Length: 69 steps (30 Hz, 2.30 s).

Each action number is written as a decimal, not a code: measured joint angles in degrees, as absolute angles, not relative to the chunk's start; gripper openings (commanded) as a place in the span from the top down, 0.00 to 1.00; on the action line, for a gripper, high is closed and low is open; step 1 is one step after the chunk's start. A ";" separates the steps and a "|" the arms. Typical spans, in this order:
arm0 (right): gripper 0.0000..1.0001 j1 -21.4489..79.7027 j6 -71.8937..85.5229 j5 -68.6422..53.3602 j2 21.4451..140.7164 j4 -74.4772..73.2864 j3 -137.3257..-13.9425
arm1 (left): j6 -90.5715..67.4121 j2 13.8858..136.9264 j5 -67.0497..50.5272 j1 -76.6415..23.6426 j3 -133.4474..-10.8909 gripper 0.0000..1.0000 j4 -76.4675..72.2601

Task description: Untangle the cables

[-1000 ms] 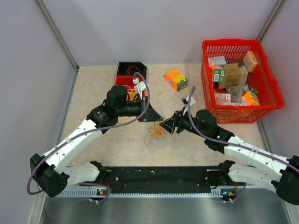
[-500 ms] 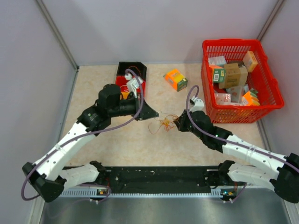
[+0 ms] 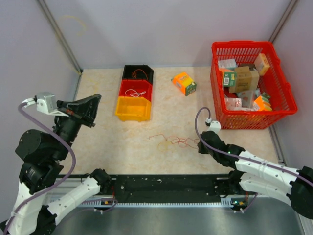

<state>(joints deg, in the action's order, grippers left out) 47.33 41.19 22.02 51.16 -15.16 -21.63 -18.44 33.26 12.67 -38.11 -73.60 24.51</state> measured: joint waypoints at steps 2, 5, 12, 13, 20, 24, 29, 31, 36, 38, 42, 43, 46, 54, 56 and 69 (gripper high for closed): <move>1.00 47.33 41.17 22.96 51.03 -16.16 -21.61 | -16.64 33.71 15.25 -38.11 -75.05 1.00 24.49; 1.00 47.33 41.23 24.23 51.07 -17.47 -21.63 | -14.17 34.83 18.55 -38.11 -77.71 1.00 24.95; 0.99 47.33 42.65 27.11 52.97 -20.95 -21.89 | -9.82 35.24 25.26 -38.11 -82.21 1.00 26.17; 0.99 47.33 42.52 27.11 53.04 -21.06 -21.89 | -9.89 35.22 25.78 -38.11 -82.56 1.00 26.37; 0.99 47.33 40.88 27.33 48.62 -24.56 -24.10 | -15.79 38.87 24.51 -38.11 -79.18 1.00 28.40; 0.99 47.33 39.55 27.31 42.35 -27.44 -25.26 | -22.65 45.36 23.31 -38.11 -71.81 1.00 29.61; 0.99 47.31 38.19 25.76 34.35 -29.41 -25.21 | -32.25 51.40 20.62 -37.98 -60.49 1.00 31.57; 0.98 47.31 37.60 25.67 32.18 -29.69 -25.19 | -35.86 52.49 18.37 -37.82 -56.88 1.00 32.14; 0.98 47.31 36.95 25.67 31.35 -29.76 -25.15 | -42.48 55.24 13.13 -37.52 -52.40 1.00 30.59; 0.98 47.31 36.86 25.65 31.33 -29.76 -25.12 | -44.86 57.10 11.86 -37.50 -51.07 1.00 30.33; 0.98 47.31 36.60 25.47 30.85 -29.65 -24.62 | -48.36 61.25 10.02 -37.50 -47.70 1.00 29.95; 0.98 47.31 36.60 25.39 30.65 -29.47 -24.18 | -48.51 62.52 9.56 -37.50 -46.72 1.00 29.58; 0.98 47.31 36.60 25.32 29.93 -29.47 -22.98 | -47.55 66.50 7.33 -37.39 -45.84 1.00 28.64; 0.98 47.31 36.60 24.86 29.85 -29.10 -22.44 | -39.88 79.00 2.20 -37.30 -48.82 0.66 27.18; 0.98 47.31 36.58 24.71 29.85 -28.69 -22.13 | -37.60 80.03 1.52 -37.28 -49.36 0.46 26.83; 0.98 47.33 36.60 24.34 31.70 -27.44 -20.99 | -29.52 80.09 -2.13 -37.28 -50.98 0.02 23.73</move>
